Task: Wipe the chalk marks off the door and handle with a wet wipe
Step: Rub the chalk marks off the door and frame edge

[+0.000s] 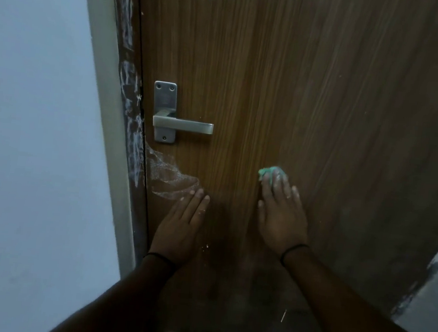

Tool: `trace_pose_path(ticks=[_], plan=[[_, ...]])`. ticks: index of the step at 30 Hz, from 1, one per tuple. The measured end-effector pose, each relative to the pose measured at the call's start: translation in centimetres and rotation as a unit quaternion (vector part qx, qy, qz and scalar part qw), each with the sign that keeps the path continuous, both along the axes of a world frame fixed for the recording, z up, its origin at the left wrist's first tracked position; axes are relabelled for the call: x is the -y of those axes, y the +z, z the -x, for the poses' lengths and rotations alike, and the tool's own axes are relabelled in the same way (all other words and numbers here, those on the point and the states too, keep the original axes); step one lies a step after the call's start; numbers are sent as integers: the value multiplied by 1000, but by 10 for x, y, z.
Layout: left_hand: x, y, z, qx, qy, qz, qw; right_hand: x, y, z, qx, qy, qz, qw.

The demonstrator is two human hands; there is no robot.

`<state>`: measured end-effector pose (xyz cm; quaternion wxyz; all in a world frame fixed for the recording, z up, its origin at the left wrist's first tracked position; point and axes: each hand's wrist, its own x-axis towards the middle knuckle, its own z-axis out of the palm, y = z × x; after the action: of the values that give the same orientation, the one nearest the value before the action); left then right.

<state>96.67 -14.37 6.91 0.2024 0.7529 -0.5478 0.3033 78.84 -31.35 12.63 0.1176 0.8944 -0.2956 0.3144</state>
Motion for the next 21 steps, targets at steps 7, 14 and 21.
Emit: trace_pose_path(ticks=[7,14,21], plan=[[8,13,4,1,15,13,1000,-23,-1,-26,-47,65,9,997],[-14,-6,-2,-17,70,33,997,-27,12,-39,26,43,3,999],[-29,-7,-24,-256,142,35,956,-18,-8,-35,-155,105,129,974]])
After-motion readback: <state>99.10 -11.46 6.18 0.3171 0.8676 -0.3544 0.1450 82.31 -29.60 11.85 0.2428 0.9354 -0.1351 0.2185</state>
